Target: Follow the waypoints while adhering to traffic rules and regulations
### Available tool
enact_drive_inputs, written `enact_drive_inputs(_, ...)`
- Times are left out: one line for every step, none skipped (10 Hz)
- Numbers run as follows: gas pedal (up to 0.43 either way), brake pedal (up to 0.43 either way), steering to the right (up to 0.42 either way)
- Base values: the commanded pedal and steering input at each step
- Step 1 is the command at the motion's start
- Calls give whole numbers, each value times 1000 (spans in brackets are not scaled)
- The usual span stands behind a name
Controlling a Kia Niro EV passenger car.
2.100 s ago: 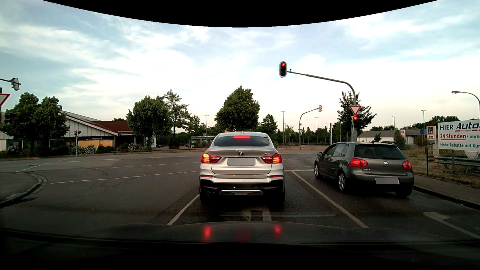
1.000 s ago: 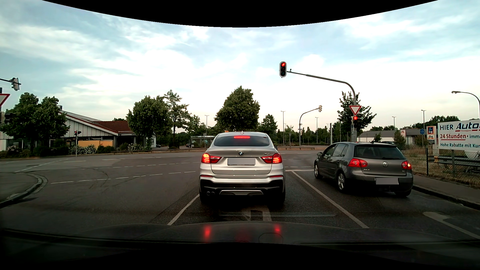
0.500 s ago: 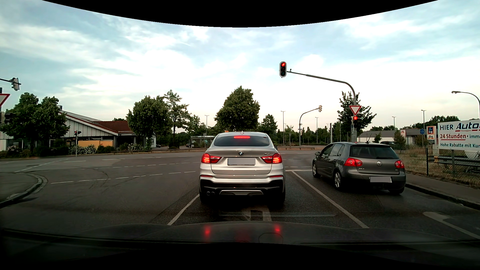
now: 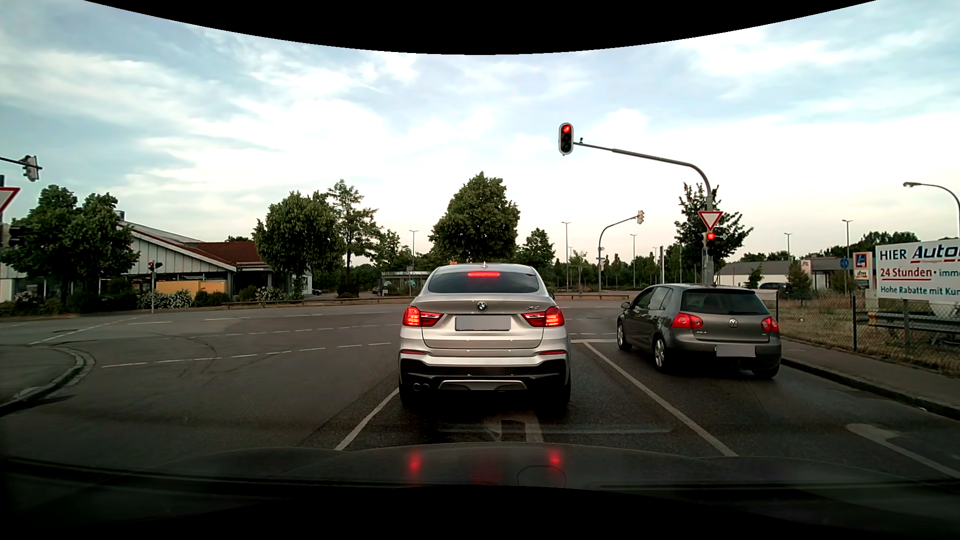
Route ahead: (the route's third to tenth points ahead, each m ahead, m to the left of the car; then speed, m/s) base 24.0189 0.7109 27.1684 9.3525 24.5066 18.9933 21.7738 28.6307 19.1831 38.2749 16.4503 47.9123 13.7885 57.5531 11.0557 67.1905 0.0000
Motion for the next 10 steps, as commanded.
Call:
enact_drive_inputs(0,250,-15)
enact_drive_inputs(0,250,-14)
enact_drive_inputs(0,250,-15)
enact_drive_inputs(0,250,-15)
enact_drive_inputs(0,250,-15)
enact_drive_inputs(0,250,-15)
enact_drive_inputs(0,250,-15)
enact_drive_inputs(0,250,-14)
enact_drive_inputs(0,250,-15)
enact_drive_inputs(0,250,-15)
